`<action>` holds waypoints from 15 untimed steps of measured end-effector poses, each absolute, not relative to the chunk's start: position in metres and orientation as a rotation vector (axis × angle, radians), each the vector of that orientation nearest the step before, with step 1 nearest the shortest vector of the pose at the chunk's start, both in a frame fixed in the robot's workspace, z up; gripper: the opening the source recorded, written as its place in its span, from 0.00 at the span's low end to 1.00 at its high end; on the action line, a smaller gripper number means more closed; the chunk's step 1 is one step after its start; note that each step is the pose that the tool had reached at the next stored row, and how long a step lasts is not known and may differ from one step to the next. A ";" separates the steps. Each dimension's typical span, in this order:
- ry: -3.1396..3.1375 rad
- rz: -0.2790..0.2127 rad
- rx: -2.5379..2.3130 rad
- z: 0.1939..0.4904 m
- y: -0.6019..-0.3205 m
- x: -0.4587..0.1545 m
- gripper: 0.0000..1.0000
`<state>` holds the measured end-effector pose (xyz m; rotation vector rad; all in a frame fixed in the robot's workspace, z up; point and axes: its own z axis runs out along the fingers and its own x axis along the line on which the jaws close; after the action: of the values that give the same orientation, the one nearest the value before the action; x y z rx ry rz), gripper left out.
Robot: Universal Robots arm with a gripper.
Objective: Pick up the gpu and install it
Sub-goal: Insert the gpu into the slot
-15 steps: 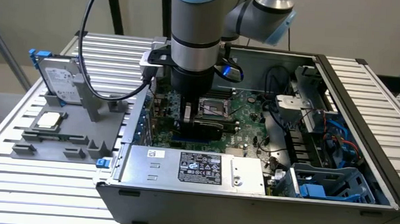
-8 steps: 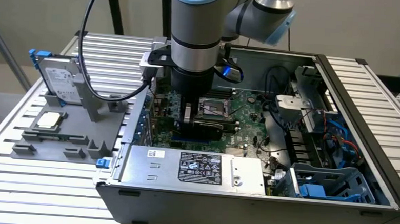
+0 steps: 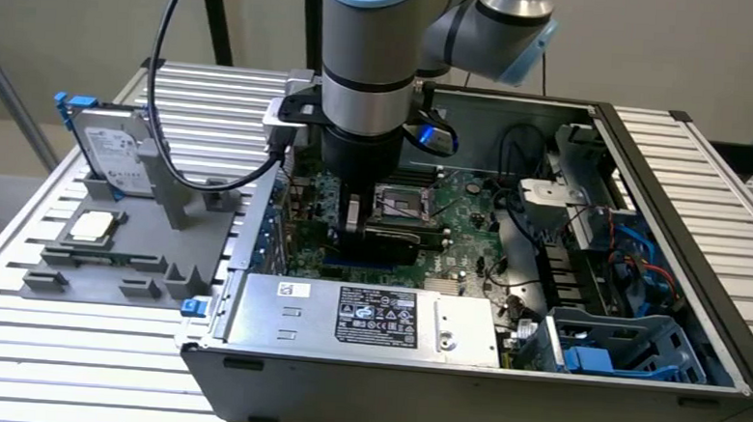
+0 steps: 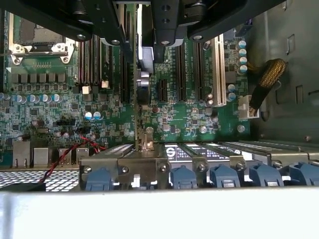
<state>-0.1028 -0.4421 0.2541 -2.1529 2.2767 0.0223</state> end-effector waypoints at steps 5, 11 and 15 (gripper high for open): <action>2.273 0.021 -2.158 0.257 -0.442 -0.103 0.00; 2.271 0.017 -2.164 0.256 -0.442 -0.103 0.00; 2.271 0.015 -2.167 0.254 -0.442 -0.103 0.00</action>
<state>-0.1029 -0.4422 0.2544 -2.1666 2.2712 0.0146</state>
